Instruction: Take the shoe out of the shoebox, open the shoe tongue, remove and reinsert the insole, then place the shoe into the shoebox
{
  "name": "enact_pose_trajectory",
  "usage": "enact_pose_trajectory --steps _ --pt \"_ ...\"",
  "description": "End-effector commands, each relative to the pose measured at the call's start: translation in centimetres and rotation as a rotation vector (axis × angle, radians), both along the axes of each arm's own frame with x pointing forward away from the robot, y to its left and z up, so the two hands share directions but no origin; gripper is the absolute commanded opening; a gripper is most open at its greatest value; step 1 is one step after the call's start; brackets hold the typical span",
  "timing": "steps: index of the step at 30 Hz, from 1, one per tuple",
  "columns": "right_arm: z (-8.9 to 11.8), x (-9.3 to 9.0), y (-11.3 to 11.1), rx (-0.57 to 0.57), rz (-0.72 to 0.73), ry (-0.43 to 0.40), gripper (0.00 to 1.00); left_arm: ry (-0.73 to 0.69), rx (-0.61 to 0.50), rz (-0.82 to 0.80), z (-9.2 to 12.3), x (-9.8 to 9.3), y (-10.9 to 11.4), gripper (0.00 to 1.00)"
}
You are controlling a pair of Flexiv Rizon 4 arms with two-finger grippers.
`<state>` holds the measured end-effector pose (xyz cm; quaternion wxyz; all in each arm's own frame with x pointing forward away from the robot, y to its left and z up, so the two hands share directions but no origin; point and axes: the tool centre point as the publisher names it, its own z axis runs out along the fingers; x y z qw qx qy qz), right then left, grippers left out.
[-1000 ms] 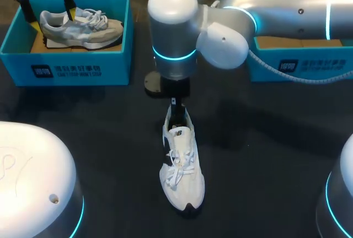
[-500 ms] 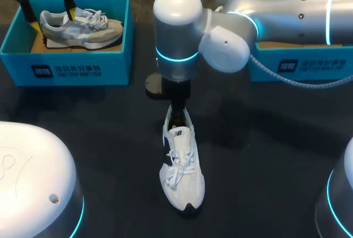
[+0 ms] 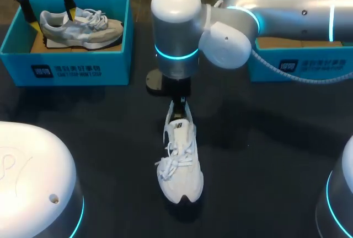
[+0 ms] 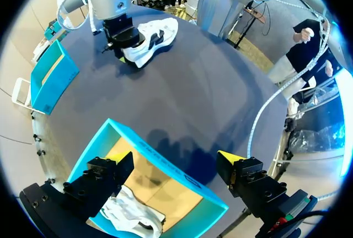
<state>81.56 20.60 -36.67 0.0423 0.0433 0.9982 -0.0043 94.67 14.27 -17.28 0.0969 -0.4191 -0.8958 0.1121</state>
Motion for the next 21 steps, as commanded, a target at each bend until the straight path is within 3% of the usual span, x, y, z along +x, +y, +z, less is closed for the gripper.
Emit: enact_pose_trajectory --steps 1,7,10,21 --pt "5.0 0.5 -2.0 -0.027 -0.014 -0.018 0.0 0.0 0.003 -0.001 0.0 0.0 0.0 1.0" --pt "12.1 2.1 -4.5 -0.06 -0.023 -0.084 0.0 0.0 0.003 -0.001 0.0 0.0 0.0 1.0" --pt "15.3 2.9 -5.5 -0.012 -0.018 -0.1 0.0 0.0 0.003 -0.001 0.0 0.0 0.0 1.0" --pt "15.3 2.9 -5.5 -0.012 -0.018 -0.1 0.0 0.0 0.003 -0.001 0.0 0.0 0.0 1.0"
